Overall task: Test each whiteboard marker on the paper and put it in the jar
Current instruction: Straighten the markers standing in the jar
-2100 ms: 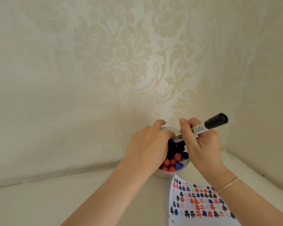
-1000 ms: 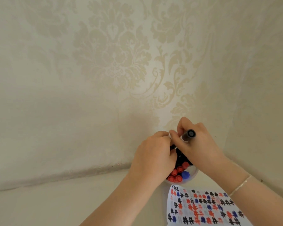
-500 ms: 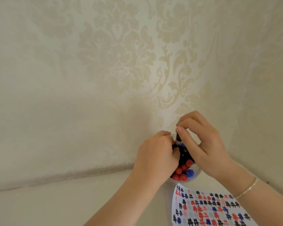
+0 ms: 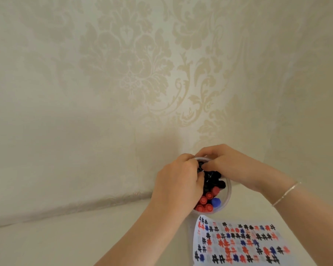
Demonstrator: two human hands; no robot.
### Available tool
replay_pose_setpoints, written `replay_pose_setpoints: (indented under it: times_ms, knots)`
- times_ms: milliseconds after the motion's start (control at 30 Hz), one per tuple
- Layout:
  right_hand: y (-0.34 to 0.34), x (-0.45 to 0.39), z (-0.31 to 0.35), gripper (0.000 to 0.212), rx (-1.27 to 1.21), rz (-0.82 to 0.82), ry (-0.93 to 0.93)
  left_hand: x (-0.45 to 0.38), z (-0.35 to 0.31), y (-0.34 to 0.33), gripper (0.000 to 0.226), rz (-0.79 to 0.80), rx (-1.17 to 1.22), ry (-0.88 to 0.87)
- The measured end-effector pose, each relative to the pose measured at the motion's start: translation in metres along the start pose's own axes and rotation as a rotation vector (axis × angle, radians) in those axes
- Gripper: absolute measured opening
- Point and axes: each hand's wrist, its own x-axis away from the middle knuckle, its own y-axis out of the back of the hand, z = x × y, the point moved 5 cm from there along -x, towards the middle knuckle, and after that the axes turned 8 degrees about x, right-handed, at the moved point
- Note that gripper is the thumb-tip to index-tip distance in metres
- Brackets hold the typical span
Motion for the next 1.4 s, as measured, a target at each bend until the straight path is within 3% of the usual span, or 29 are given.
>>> replay_pose_setpoints:
  times_ms: [100,233,333,567,700,867,1100,1400]
  knots:
    - [-0.003,0.000,0.001,0.028,-0.051,-0.061,-0.042,0.001,0.003,0.002,0.028,-0.003,0.002,0.017]
    - [0.002,-0.001,-0.003,0.026,-0.239,-0.280,-0.083,0.000,0.002,0.010,0.030,0.036,0.016,0.025]
    - [0.010,-0.010,0.001,0.023,-0.291,-0.363,-0.105,-0.008,0.002,0.028,0.030,0.034,0.131,0.076]
    - [-0.004,-0.033,0.021,0.021,-0.318,-0.235,-0.213,-0.033,0.030,0.050,0.026,0.177,0.280,0.260]
    - [-0.005,-0.034,0.039,0.019,-0.329,-0.208,-0.109,-0.032,0.042,0.065,0.025,0.036,0.375,0.252]
    - [0.017,-0.039,0.057,0.015,-0.315,-0.398,-0.002,-0.041,0.039,0.086,0.025,-0.139,0.531,0.227]
    - [0.000,-0.044,0.019,0.013,-0.192,-0.319,-0.144,-0.044,0.058,0.031,0.027,0.003,0.586,0.323]
    - [-0.013,-0.056,-0.020,0.013,-0.389,-0.338,-0.306,-0.051,0.072,-0.003,0.029,-0.020,0.685,0.375]
